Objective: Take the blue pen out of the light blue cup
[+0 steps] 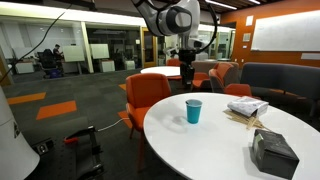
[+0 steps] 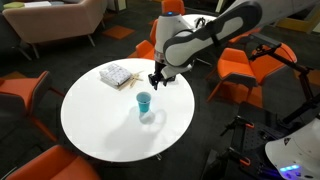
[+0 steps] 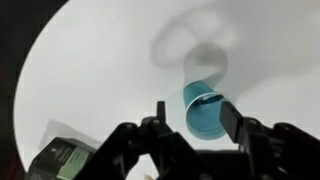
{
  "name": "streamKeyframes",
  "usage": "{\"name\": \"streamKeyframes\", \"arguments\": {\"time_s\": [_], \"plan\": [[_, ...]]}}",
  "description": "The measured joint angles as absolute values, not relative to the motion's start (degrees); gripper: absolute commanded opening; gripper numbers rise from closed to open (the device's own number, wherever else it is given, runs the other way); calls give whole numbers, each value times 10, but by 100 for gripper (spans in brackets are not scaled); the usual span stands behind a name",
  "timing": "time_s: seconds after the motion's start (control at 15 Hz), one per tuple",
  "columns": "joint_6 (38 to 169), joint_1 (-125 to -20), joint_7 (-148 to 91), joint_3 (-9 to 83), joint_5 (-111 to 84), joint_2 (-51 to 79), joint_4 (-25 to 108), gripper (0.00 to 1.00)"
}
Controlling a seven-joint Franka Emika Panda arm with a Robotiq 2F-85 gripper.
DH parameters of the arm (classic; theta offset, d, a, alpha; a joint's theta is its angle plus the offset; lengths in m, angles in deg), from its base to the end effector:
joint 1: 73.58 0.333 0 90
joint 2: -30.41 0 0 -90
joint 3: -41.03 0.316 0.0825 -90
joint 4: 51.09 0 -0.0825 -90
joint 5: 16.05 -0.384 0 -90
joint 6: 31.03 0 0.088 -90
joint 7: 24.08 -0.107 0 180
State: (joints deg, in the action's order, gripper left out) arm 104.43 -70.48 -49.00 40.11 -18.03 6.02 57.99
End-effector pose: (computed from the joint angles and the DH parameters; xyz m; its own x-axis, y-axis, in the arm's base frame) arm 0.6322 0.0250 0.2786 0.9129 -0.4076 0.0236 -0.4068 -0.9130 -0.0313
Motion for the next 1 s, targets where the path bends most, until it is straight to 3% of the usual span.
{"name": "streamKeyframes", "arguments": {"time_s": [0.13,0.2,0.4,0.53,0.8,1.0], "plan": [[1011,-703,-492,399,-182,7,509,26],[991,-702,-492,399,-185,-17,475,33],[936,-703,-492,399,-199,-82,381,36],[910,-704,-492,398,-207,-122,327,31],[862,-707,-492,398,-222,-195,233,33],[821,-707,-492,400,-230,-242,170,17]]}}
